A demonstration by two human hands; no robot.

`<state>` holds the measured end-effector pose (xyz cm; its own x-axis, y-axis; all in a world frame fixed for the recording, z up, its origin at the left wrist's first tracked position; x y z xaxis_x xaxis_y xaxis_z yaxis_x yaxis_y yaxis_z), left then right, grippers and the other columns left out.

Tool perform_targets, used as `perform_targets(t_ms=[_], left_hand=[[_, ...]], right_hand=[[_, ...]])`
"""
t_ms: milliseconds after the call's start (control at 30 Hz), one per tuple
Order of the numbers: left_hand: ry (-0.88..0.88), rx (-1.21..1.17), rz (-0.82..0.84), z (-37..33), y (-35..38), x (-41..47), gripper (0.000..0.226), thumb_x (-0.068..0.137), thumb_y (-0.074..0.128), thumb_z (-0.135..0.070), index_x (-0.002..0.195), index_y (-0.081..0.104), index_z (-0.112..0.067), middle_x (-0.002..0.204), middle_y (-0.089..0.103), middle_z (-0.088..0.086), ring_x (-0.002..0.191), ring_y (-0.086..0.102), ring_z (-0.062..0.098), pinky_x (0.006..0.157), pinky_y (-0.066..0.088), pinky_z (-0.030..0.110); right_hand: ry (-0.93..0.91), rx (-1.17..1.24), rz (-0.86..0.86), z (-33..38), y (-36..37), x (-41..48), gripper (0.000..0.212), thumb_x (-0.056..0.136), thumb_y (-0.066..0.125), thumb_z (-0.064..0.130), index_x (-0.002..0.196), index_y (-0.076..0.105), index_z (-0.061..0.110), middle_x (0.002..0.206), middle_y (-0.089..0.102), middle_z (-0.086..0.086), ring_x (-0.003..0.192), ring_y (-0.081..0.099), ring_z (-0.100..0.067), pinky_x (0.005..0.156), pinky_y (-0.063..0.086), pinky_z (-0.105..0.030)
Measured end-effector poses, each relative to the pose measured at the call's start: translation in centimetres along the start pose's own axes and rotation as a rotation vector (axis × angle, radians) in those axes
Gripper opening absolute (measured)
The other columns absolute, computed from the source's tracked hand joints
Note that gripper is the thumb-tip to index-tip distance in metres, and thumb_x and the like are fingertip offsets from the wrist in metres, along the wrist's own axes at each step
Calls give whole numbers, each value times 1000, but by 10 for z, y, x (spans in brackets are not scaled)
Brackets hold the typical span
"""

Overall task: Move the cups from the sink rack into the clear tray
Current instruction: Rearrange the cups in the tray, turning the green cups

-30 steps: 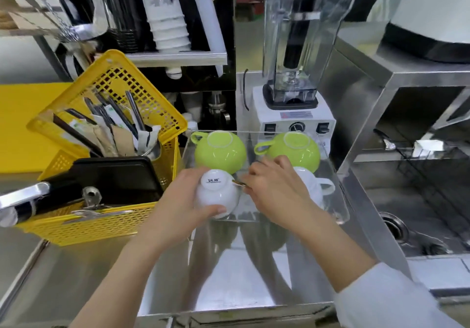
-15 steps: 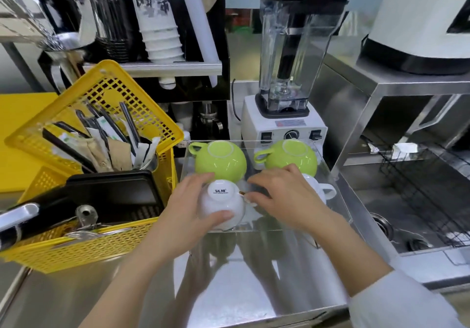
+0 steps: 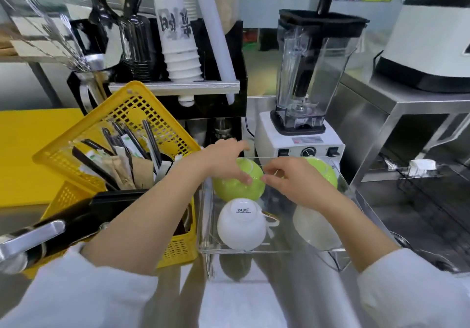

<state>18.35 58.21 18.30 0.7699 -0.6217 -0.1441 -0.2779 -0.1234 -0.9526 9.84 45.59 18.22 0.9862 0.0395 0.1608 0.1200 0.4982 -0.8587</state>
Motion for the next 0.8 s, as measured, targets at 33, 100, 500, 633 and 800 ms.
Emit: perform_targets(t_ms=[33,100,500,633,800], left_hand=[[-14,39,56,1,3,6,89,70,73,-50,142,28,-23,147,33,9,134,30,30,106,34,44],[-33,77,171,4,7,14,91,67,74,-51,141,28,-26,145,35,7,130,36,30,102,37,44],[43,343,378,-1,19,20,120,59,85,-33,145,2,-35,137,30,8,125,37,31,97,41,43],[144,358,296,2,24,20,124,51,89,-34,144,7,-28,140,30,7,129,31,28,106,36,44],[243,396,154,1,16,16,116,46,86,-45,140,21,-24,126,43,5,114,44,24,93,46,43]], right_hand=[[14,-24,21,-1,2,4,23,86,59,29,101,63,13,89,61,-2,83,54,-20,72,44,-33],[42,-107,88,-4,10,12,30,83,61,32,105,60,12,98,62,-6,88,54,-23,75,45,-35],[111,-230,266,-1,42,28,66,74,66,36,125,37,5,117,60,-17,106,55,-35,79,43,-39],[103,-207,281,2,38,26,64,74,67,37,123,40,8,118,60,-15,107,55,-33,82,44,-39],[69,-147,289,6,31,24,64,71,73,30,123,42,11,120,58,-10,109,54,-30,87,47,-41]])
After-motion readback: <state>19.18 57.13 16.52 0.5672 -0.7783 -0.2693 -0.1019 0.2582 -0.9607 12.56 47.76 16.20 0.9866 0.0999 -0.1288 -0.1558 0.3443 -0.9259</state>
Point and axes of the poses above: each hand's wrist, its own x-axis towards the middle knuckle, its own y-axis out of the palm, z = x × y, the point moved 4 cm from there along x, towards the middle knuckle
